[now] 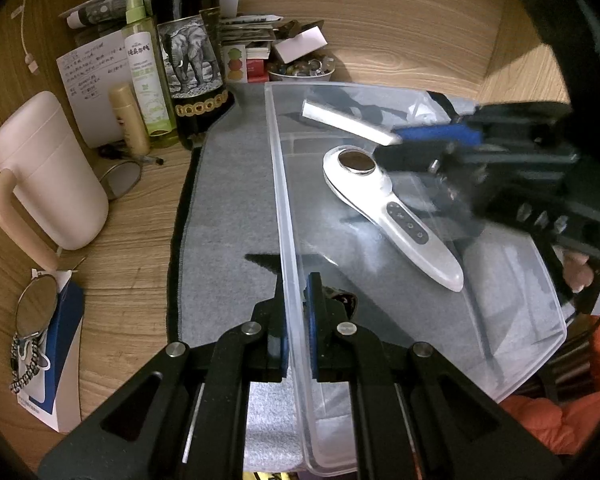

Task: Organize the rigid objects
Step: 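Carry the silver tube into the box and release it with the right gripper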

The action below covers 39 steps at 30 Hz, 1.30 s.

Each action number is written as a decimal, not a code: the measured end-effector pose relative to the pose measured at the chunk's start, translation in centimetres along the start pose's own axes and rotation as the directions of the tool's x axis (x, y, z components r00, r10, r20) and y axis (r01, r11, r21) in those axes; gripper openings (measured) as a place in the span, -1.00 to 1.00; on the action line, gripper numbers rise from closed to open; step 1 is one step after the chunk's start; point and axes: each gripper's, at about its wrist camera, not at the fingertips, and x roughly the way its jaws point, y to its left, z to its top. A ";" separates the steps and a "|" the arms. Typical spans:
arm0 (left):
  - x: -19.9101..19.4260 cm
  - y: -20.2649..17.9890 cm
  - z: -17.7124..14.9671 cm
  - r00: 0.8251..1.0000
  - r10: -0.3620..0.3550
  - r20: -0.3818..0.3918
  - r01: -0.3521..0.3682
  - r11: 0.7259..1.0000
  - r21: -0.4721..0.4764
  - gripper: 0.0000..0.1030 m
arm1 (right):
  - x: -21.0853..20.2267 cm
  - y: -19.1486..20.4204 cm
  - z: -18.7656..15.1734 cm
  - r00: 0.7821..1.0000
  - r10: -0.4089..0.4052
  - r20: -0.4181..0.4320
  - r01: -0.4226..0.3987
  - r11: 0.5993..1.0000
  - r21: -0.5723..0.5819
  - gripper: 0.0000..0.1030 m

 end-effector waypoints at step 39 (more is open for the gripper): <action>0.1 0.1 -0.1 1.000 0.002 -0.003 -0.002 1.000 0.004 -0.87 | -2.4 -1.8 0.0 0.995 -0.093 0.034 0.093 0.996 0.004 0.15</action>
